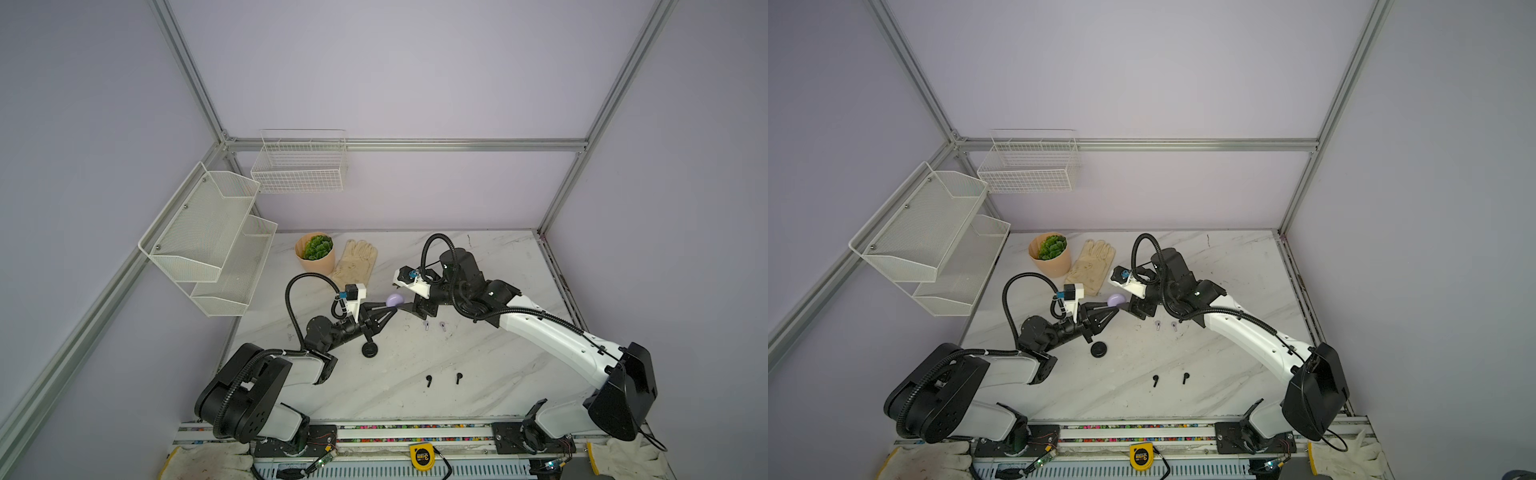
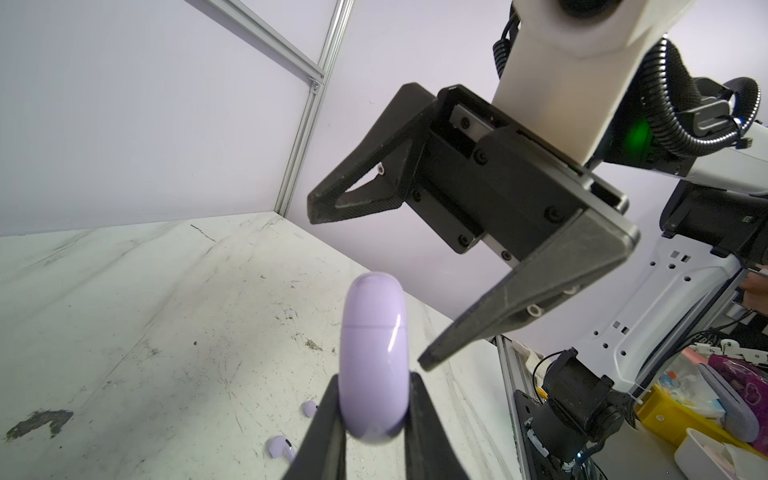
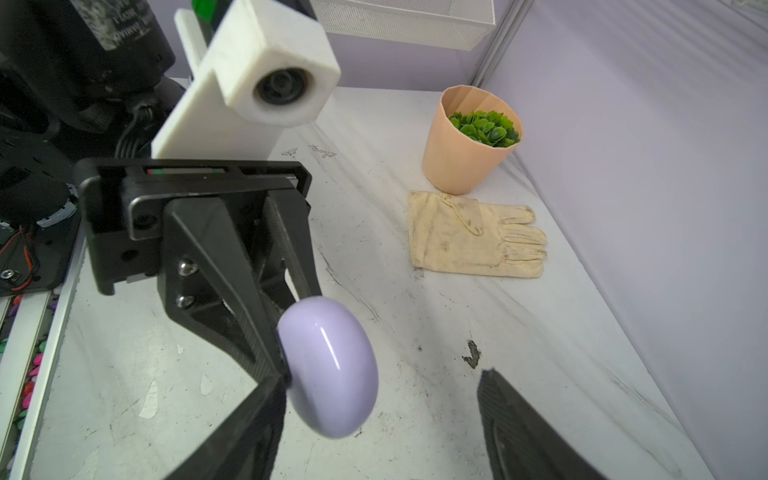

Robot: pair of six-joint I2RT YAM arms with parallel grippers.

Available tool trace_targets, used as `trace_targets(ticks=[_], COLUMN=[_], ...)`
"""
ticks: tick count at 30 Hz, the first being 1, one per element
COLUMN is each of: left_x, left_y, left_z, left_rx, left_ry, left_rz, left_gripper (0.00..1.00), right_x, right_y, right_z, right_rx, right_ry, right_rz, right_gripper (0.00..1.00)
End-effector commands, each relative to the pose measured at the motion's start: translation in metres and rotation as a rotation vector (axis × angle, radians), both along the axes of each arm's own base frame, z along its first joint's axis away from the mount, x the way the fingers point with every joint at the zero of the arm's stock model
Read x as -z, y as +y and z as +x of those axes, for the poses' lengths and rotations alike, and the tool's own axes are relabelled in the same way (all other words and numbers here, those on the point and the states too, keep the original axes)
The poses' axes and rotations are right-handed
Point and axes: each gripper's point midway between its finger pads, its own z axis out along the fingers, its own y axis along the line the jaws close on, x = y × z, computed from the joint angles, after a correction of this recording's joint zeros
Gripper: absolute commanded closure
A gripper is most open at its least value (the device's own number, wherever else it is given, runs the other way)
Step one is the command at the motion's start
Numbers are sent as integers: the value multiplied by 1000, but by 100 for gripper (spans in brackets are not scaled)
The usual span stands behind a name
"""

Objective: Insert the wireless bluetooth earbuds into the charging case
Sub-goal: 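Pull the lid open with the right gripper while left gripper holds base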

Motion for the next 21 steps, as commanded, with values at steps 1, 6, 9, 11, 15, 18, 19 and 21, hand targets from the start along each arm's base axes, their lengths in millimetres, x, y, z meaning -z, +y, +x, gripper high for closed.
trace_targets(ticks=[1, 6, 9, 11, 15, 18, 19, 21], left_x=[-8, -9, -9, -8, -9, -9, -9, -8], left_y=[1, 1, 2, 2, 2, 2, 2, 3], left_z=[-7, -8, -9, -10, -11, -11, -11, -10], left_rx=[2, 8, 8, 9, 9, 11, 11, 2], left_ry=[-68, -65, -62, -61, -64, -65, -66, -59], left_rz=[-15, -22, -23, -23, -26, -28, -28, -29], left_gripper=[100, 100, 100, 100, 100, 100, 100, 100], right_x=[-18, -19, -18, -22, -24, -22, -21, -19], right_y=[-1, -2, -3, -4, -3, -3, -3, -2], right_z=[9, 18, 21, 21, 23, 26, 27, 29], right_rx=[16, 54, 68, 72, 82, 93, 94, 98], right_ry=[-75, -92, -96, -104, -107, -108, -108, -108], right_rz=[2, -14, -20, -15, -6, -11, -12, -14], right_gripper=[24, 26, 26, 26, 27, 27, 27, 27])
